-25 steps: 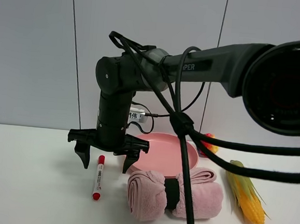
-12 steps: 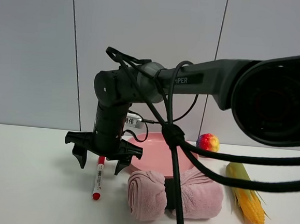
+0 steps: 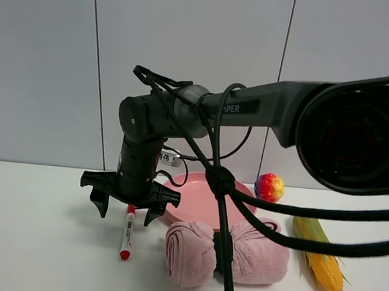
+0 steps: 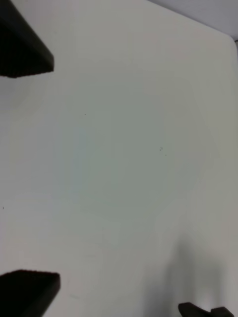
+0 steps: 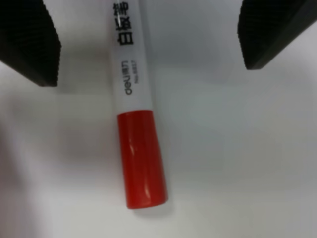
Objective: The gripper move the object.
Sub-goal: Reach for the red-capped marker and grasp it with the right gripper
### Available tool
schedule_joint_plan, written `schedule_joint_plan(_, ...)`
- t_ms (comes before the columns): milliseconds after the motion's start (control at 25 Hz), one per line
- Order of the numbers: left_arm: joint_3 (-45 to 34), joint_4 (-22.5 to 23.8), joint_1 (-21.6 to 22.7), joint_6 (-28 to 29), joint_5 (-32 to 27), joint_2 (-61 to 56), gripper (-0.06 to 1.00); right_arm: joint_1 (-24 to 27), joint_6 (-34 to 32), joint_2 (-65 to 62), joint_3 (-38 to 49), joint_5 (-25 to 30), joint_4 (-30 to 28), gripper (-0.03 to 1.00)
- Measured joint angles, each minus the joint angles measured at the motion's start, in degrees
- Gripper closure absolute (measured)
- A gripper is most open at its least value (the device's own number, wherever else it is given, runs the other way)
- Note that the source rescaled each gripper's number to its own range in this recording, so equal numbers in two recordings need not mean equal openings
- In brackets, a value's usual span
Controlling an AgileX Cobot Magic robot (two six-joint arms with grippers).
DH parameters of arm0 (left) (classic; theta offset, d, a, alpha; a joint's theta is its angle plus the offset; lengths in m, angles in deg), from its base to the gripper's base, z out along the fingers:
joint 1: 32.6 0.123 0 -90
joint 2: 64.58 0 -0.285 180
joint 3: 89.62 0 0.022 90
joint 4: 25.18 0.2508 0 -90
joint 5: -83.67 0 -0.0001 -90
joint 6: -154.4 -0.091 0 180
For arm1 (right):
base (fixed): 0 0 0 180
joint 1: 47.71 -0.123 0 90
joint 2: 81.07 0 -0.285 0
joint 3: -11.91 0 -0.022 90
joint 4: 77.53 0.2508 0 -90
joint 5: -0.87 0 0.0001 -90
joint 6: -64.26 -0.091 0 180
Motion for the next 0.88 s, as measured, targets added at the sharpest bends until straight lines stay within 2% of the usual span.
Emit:
schedule_joint_plan(560, 0.00, 0.00, 0.00, 0.00, 0.00, 0.00, -0.06, -1.37, 0.05, 1.32, -0.12, 0.83, -2.01, 0.46)
schedule_joint_plan(680, 0.00, 0.00, 0.00, 0.00, 0.00, 0.00, -0.06, -1.37, 0.05, 1.32, -0.12, 1.36, -3.45, 0.55)
schedule_joint_plan(880, 0.00, 0.00, 0.00, 0.00, 0.00, 0.00, -0.06, -1.37, 0.43, 1.32, -0.12, 2.05, -3.98, 0.77)
